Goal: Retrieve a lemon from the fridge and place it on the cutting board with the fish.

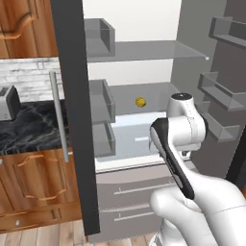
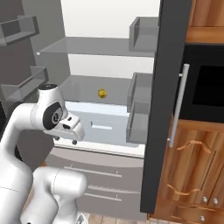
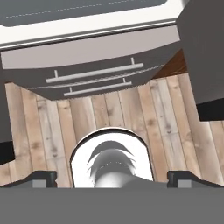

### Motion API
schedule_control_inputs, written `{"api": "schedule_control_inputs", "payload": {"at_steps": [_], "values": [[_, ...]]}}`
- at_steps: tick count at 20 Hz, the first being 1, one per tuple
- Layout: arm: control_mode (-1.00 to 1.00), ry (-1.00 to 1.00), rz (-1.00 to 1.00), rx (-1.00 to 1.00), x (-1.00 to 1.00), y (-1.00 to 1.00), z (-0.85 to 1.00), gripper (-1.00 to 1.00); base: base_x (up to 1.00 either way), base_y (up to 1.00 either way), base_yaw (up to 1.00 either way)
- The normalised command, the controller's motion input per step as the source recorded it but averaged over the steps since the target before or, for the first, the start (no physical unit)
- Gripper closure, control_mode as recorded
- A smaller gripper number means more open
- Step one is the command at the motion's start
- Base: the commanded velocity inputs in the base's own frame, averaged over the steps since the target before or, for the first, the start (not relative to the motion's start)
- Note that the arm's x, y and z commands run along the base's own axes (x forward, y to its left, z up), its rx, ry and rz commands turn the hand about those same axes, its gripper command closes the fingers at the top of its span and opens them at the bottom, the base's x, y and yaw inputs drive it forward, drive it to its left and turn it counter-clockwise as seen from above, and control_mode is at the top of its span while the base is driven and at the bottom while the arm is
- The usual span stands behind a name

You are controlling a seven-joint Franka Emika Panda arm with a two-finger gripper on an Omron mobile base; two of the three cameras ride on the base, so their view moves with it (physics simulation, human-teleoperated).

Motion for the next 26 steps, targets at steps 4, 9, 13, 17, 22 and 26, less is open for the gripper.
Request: {"api": "schedule_control_inputs", "payload": {"at_steps": [4, 9, 13, 17, 22, 26], "values": [[1.0, 0.0, 0.0, 0.0, 0.0, 0.0, 0.0, -1.0, 0.3, -0.36, 0.14], [1.0, 0.0, 0.0, 0.0, 0.0, 0.0, 0.0, -1.0, 0.07, -0.47, 0.08], [1.0, 0.0, 0.0, 0.0, 0.0, 0.0, 0.0, -1.0, 0.51, 0.0, 0.0], [1.0, 0.0, 0.0, 0.0, 0.0, 0.0, 0.0, -1.0, 0.68, 0.0, 0.0], [1.0, 0.0, 0.0, 0.0, 0.0, 0.0, 0.0, -1.0, 0.75, 0.0, 0.0], [1.0, 0.0, 0.0, 0.0, 0.0, 0.0, 0.0, -1.0, 0.48, 0.08, 0.0]]}}
